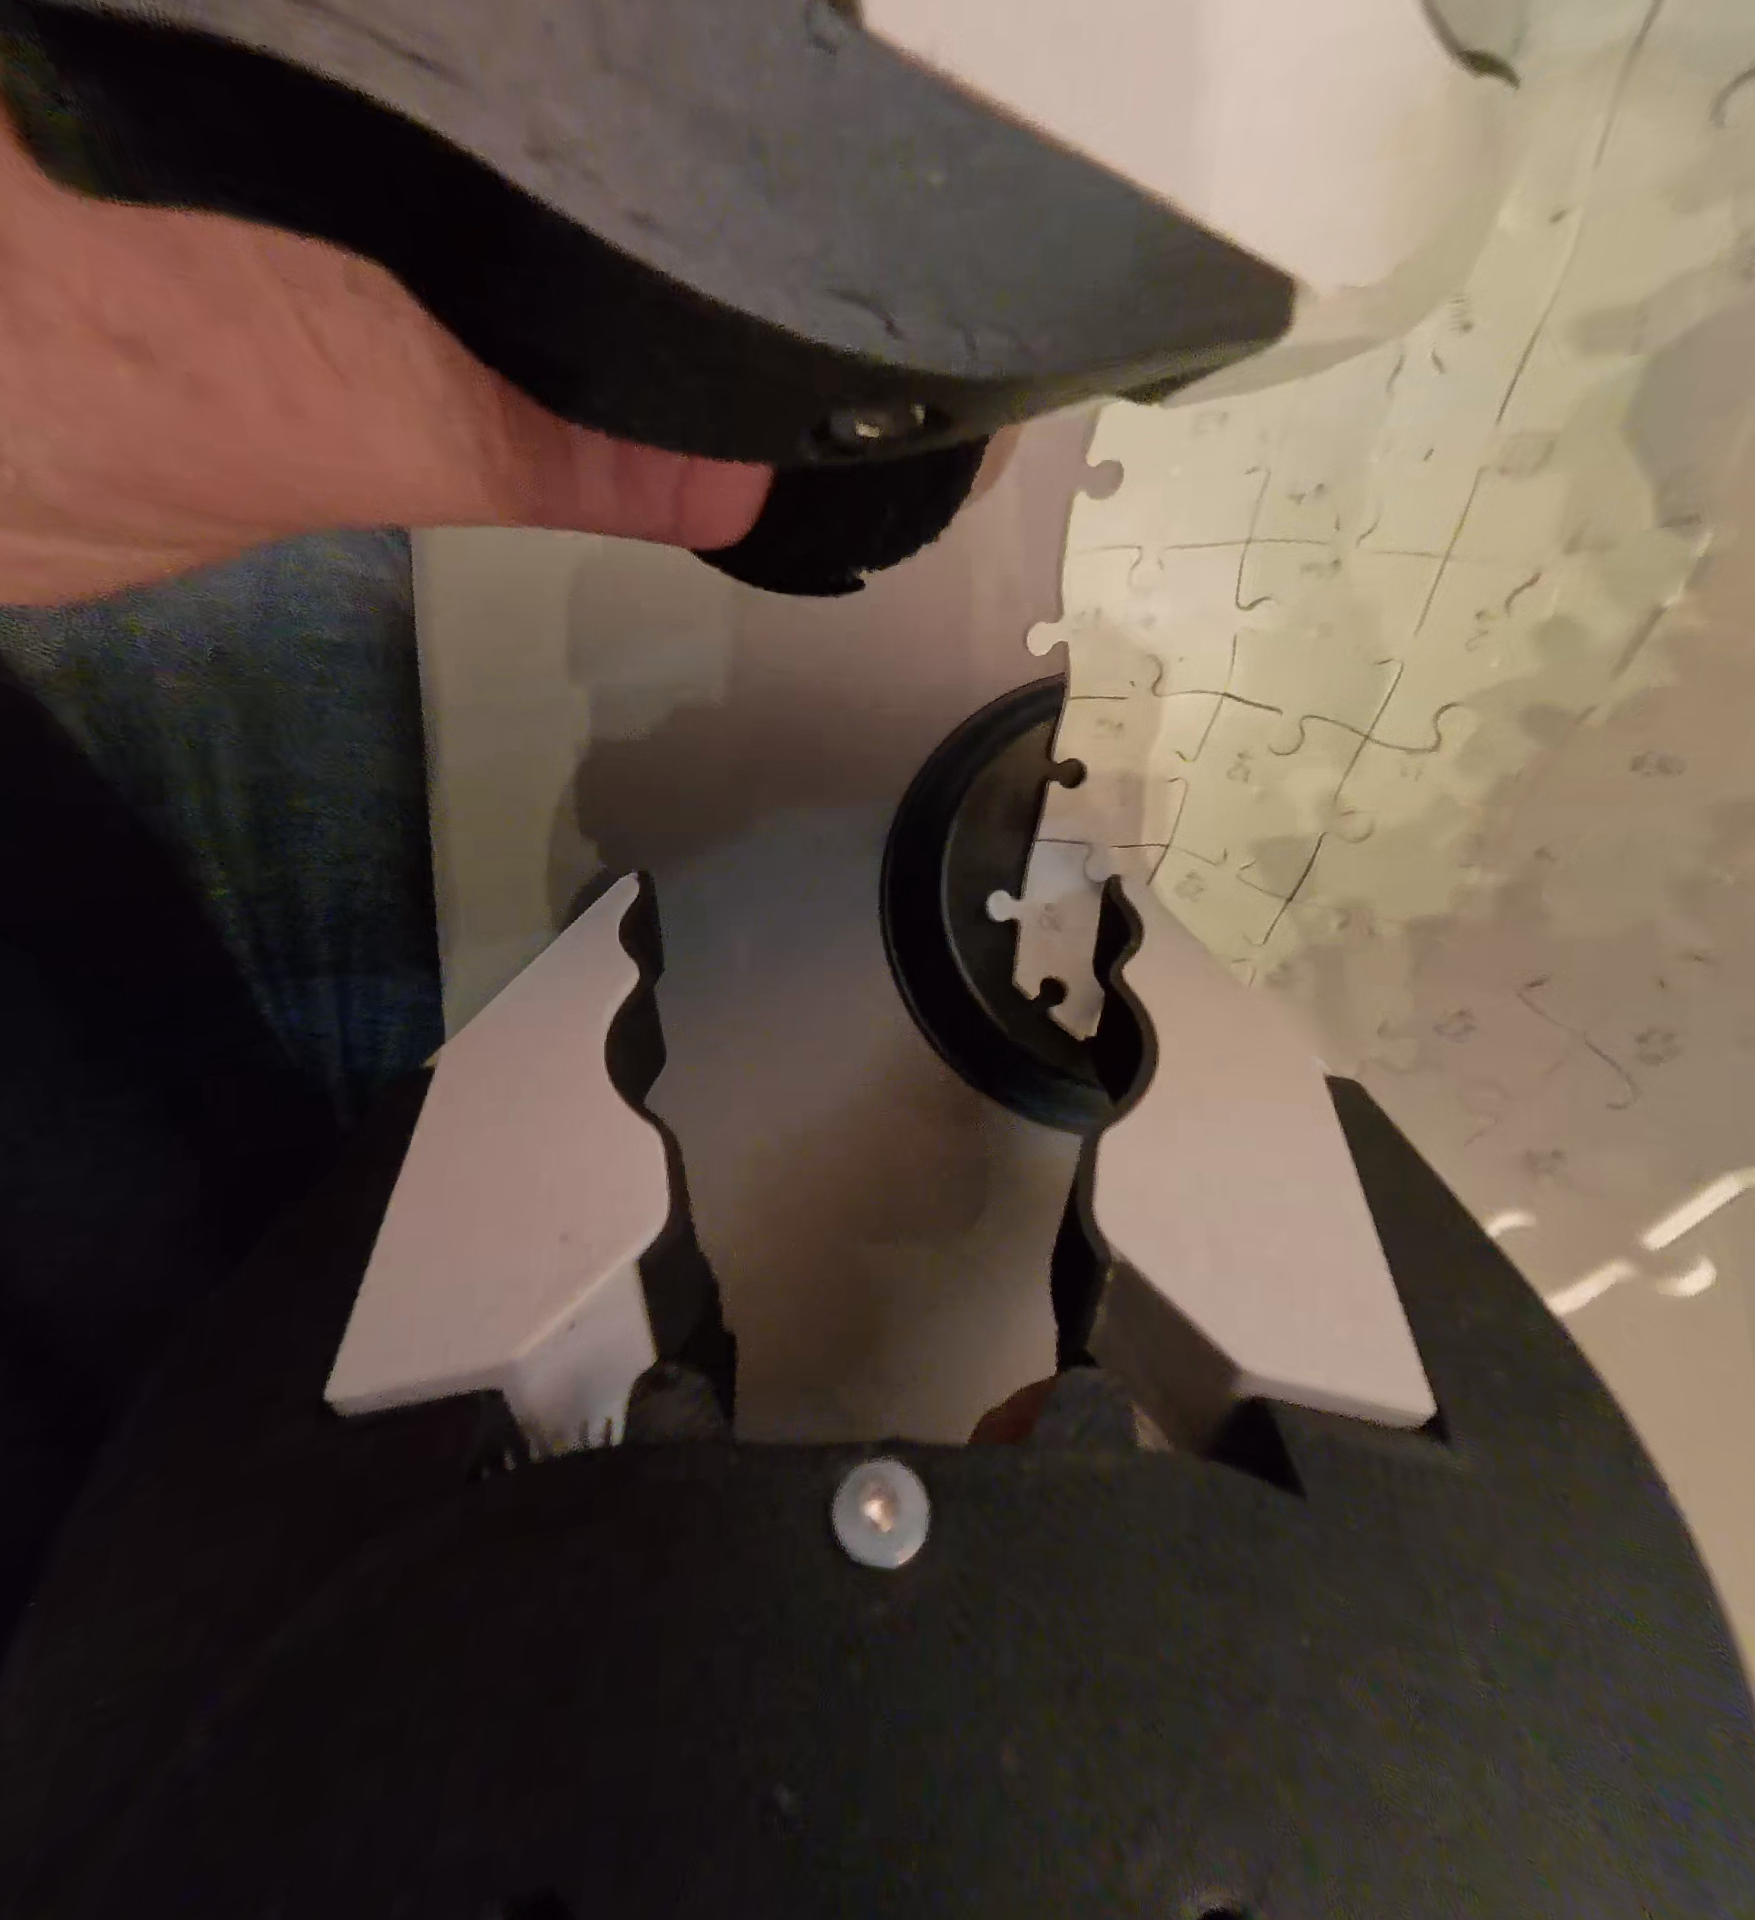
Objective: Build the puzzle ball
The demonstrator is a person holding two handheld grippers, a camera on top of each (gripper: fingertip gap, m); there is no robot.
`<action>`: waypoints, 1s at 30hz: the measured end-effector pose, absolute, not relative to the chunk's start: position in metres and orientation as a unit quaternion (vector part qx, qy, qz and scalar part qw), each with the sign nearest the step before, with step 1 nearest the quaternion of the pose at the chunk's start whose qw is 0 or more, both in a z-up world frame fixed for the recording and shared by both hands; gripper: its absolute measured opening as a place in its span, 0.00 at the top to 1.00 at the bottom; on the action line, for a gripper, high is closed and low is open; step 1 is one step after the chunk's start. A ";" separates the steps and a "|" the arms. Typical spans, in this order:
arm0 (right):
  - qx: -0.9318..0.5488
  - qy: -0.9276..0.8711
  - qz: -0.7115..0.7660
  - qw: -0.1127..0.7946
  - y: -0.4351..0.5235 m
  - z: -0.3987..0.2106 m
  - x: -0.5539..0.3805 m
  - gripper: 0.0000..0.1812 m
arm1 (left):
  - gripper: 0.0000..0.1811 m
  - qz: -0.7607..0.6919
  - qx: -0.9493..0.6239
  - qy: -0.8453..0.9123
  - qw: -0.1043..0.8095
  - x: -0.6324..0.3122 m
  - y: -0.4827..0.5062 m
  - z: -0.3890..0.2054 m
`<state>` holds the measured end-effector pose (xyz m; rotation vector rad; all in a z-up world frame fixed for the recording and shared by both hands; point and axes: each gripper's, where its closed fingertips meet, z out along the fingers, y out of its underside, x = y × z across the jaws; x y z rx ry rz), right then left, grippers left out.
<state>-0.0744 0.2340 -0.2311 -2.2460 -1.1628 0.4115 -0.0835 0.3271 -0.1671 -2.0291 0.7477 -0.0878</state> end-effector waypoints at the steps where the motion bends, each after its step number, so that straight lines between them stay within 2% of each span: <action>1: -0.839 -0.432 0.161 0.289 0.233 -0.229 -0.074 0.54 | 0.96 -0.035 -0.828 0.299 0.472 -0.084 0.328 -0.168; 19: -0.850 -0.432 0.114 0.278 0.232 -0.234 -0.058 0.51 | 0.96 -0.025 -0.822 0.316 0.474 -0.080 0.328 -0.167; 24: -0.864 -0.392 0.140 0.283 0.241 -0.232 -0.054 0.61 | 0.96 -0.029 -0.822 0.316 0.473 -0.080 0.329 -0.167; 30: -0.866 -0.394 0.148 0.270 0.240 -0.230 -0.055 0.59 | 0.96 -0.035 -0.824 0.317 0.469 -0.079 0.328 -0.167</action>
